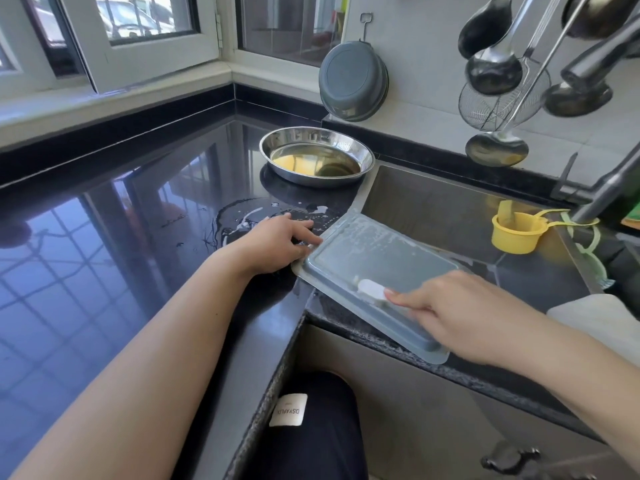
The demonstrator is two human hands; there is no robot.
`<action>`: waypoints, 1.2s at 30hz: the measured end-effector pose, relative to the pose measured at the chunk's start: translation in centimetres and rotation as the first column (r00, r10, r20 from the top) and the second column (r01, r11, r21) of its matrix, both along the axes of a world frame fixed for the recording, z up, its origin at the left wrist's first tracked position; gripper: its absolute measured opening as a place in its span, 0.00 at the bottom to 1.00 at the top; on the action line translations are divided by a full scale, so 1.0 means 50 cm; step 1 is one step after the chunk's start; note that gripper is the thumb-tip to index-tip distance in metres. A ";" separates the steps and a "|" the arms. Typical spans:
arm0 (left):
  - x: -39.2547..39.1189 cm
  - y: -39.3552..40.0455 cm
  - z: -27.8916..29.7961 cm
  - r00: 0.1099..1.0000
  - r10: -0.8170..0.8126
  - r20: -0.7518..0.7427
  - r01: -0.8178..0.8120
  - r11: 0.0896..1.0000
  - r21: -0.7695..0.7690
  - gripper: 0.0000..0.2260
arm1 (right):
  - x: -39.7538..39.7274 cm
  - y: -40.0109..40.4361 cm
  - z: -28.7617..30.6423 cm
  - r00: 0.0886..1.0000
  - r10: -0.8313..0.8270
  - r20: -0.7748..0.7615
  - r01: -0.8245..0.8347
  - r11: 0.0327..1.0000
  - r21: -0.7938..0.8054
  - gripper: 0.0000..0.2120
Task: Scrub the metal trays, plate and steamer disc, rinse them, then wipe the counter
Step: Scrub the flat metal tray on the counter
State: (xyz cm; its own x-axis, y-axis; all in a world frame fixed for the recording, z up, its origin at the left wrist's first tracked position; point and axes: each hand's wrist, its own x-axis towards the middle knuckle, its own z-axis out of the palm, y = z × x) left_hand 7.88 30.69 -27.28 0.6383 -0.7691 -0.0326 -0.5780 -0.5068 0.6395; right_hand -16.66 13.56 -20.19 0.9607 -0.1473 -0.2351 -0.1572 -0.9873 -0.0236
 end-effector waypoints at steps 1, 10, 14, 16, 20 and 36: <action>-0.002 -0.002 0.001 1.000 0.000 -0.005 0.000 1.000 -0.001 0.15 | 0.007 0.004 0.000 1.000 -0.005 0.005 0.005 1.000 -0.007 0.20; -0.021 -0.006 0.008 1.000 0.006 -0.013 -0.006 1.000 -0.020 0.21 | 0.098 0.036 -0.017 0.998 0.037 0.053 -0.033 0.997 -0.066 0.22; -0.022 -0.010 0.006 1.000 -0.021 0.009 0.021 1.000 0.001 0.24 | -0.010 -0.002 -0.005 1.000 0.012 -0.011 -0.013 0.997 -0.076 0.22; -0.023 -0.007 0.006 1.000 -0.018 0.004 0.018 1.000 -0.002 0.26 | -0.031 -0.003 0.002 0.998 -0.022 -0.064 0.017 0.997 -0.080 0.23; -0.028 -0.002 0.011 1.000 -0.020 0.000 0.020 1.000 -0.024 0.27 | 0.036 0.030 -0.006 1.000 0.025 0.016 -0.024 0.996 -0.080 0.21; -0.009 -0.012 -0.013 0.999 -0.045 0.012 0.046 0.997 -0.067 0.21 | 0.120 -0.058 0.003 0.981 -0.188 0.036 0.191 0.979 -0.073 0.23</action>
State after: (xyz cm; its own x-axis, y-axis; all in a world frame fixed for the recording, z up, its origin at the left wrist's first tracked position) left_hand 7.42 30.09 -27.95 0.6027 -0.7975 0.0264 -0.6063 -0.4361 0.6650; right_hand -10.67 10.65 -20.03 0.9200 -0.3437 -0.1886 -0.3419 -0.9388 0.0432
